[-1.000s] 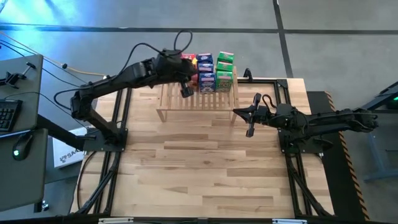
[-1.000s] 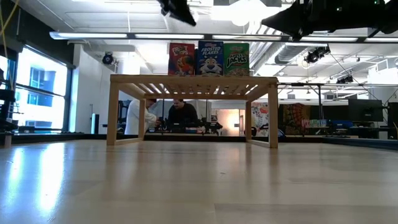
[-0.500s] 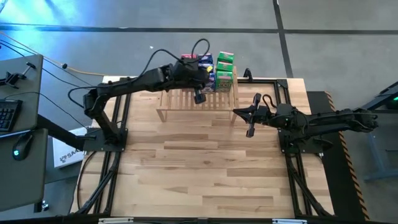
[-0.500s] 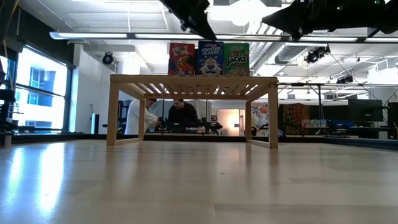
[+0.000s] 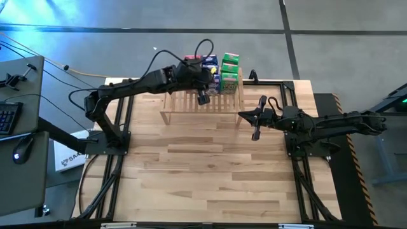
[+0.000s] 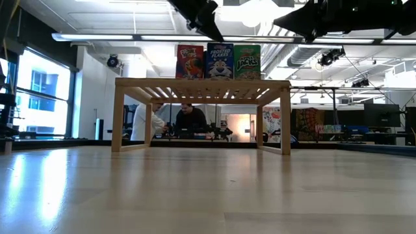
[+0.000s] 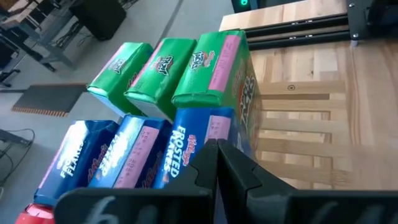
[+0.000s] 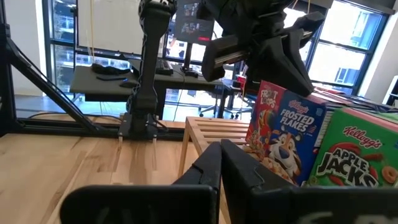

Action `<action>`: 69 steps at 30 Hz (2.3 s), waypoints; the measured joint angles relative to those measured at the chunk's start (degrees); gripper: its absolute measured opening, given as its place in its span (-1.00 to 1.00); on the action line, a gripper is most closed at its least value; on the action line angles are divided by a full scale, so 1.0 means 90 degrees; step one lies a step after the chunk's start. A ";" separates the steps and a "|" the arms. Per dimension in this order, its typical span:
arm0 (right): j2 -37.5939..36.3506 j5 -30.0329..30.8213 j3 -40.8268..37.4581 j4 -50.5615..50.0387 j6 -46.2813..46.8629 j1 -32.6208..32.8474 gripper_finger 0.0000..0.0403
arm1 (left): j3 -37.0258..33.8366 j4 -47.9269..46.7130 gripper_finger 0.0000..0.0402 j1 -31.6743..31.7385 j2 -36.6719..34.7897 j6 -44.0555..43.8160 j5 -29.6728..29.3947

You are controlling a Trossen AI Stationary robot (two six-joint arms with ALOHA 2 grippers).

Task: Stack cereal on shelf
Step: Adjust the blue cereal box on the shelf, then return to Home Position

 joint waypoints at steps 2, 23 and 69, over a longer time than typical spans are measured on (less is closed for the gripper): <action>0.0001 0.0000 0.0000 0.0002 0.0000 -0.0002 -1.00 | 0.0000 0.0031 -1.00 -0.0050 0.0000 0.0000 0.0002; 0.0001 0.0000 0.0000 0.0002 0.0000 -0.0001 -1.00 | 0.0000 -0.0130 -1.00 -0.0070 -0.0007 0.0053 -0.0350; 0.0001 -0.0602 -0.0004 -0.0264 0.0000 0.0001 -1.00 | -0.2246 0.2174 -1.00 -0.0605 -0.1241 -0.0445 0.1555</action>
